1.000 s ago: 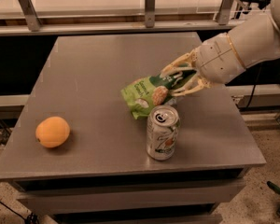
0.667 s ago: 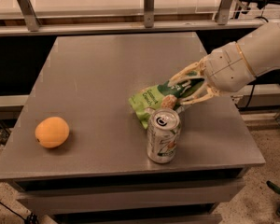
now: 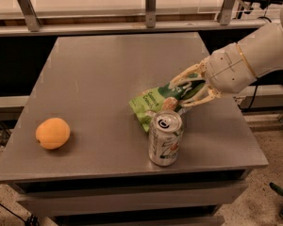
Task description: Move green rice chip bag near 7up can
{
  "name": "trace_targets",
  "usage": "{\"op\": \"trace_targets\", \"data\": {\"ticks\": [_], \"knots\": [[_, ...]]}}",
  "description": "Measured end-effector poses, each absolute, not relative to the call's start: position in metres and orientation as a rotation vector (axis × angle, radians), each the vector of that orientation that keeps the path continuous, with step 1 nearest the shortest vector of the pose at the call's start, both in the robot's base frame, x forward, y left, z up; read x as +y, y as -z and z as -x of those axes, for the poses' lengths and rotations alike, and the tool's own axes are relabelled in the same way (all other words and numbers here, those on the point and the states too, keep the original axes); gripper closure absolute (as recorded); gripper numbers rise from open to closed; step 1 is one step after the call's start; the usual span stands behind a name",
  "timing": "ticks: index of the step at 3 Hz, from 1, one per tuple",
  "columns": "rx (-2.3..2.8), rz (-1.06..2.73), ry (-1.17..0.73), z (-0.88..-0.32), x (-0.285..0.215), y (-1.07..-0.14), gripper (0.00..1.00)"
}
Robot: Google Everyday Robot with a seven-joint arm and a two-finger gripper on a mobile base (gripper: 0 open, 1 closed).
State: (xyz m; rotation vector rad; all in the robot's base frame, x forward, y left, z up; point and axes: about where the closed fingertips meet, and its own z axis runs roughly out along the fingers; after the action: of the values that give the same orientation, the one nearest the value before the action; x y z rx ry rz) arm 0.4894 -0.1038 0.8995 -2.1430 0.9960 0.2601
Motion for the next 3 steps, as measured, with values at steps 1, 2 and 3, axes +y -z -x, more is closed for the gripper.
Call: {"op": "trace_targets", "data": {"ticks": [1,2,3], "knots": [[0.979,2.175,-0.279,-0.4891,-0.0967,-0.8929,1.0],[0.979,2.175,-0.28,-0.4893,-0.0967,-0.8928,1.0],[0.977,2.174,-0.288,-0.491,-0.098,-0.8925,0.82]]}}
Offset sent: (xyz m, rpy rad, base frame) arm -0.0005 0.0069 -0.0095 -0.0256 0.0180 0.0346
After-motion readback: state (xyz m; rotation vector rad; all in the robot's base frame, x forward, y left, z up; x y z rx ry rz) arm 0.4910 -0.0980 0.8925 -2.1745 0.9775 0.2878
